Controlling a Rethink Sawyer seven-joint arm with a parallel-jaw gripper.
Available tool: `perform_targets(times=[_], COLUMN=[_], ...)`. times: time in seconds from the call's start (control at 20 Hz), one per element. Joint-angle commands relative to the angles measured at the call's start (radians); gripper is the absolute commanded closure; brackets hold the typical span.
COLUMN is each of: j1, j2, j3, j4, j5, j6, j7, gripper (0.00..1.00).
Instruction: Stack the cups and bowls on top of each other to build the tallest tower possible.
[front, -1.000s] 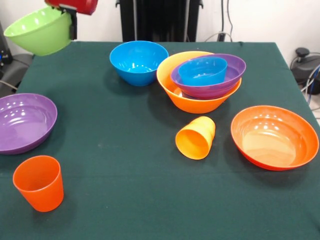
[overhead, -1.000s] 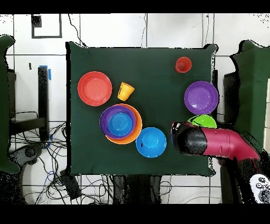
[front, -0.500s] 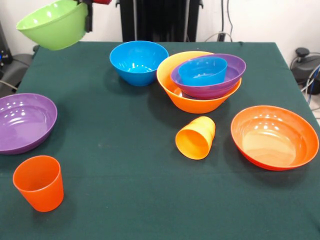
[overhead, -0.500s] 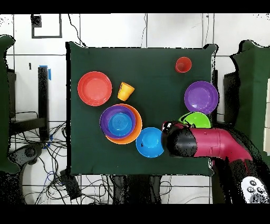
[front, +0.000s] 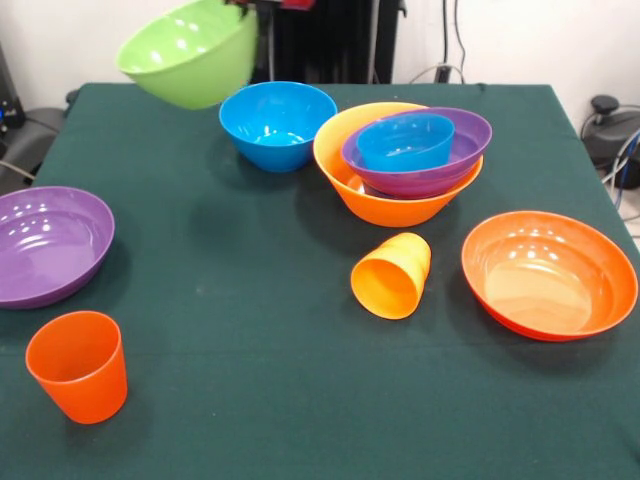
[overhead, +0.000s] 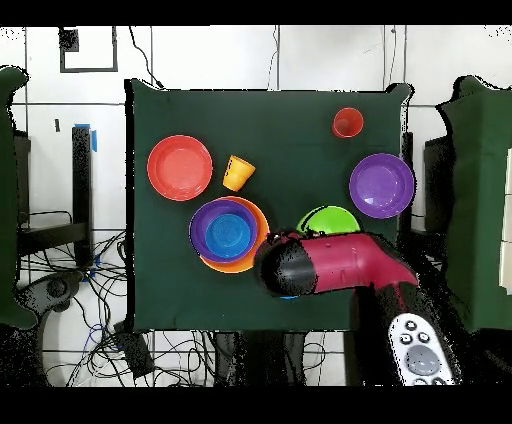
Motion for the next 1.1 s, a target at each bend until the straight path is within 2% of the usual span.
perform_targets(times=[0.05,0.4,1.1], j1=[0.117,0.112,0.224], j2=[0.074,0.081,0.067], j3=[-0.041,-0.034,-0.076], j4=[0.026,0.050,0.024], j5=[-0.038,0.009,0.111], j6=[-0.073,-0.113,-0.068], j7=[0.152,0.126,0.183], gripper=[1.00,1.00,1.00])
